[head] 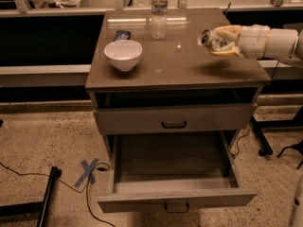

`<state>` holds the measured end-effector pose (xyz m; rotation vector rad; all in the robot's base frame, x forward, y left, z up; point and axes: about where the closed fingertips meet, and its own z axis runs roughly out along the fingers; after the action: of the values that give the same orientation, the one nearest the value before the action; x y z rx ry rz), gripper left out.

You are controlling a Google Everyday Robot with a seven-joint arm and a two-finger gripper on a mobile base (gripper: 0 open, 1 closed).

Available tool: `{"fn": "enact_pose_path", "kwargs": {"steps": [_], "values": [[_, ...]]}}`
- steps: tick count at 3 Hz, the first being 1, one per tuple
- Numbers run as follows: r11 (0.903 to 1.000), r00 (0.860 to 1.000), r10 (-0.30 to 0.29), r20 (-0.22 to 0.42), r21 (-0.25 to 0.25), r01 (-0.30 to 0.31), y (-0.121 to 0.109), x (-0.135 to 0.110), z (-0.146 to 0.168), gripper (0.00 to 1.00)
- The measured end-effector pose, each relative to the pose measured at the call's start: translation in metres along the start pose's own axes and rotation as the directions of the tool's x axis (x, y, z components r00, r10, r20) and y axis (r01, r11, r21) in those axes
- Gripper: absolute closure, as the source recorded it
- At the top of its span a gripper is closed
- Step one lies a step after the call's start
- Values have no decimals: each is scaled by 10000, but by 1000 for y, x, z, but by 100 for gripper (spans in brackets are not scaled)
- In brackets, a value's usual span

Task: Pick redbull can from middle drawer and place on counter

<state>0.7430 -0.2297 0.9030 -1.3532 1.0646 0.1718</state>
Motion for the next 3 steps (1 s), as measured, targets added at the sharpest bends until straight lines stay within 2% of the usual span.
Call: {"fn": "enact_pose_path", "kwargs": {"steps": [1, 2, 3], "values": [[9907, 9965, -834, -112, -1090, 817, 12, -5, 11, 100], [9559, 9802, -1977, -135, -2240, 1897, 24, -12, 24, 100], [9318, 9694, -2454, -93, -2781, 2332, 29, -13, 31, 100]]}}
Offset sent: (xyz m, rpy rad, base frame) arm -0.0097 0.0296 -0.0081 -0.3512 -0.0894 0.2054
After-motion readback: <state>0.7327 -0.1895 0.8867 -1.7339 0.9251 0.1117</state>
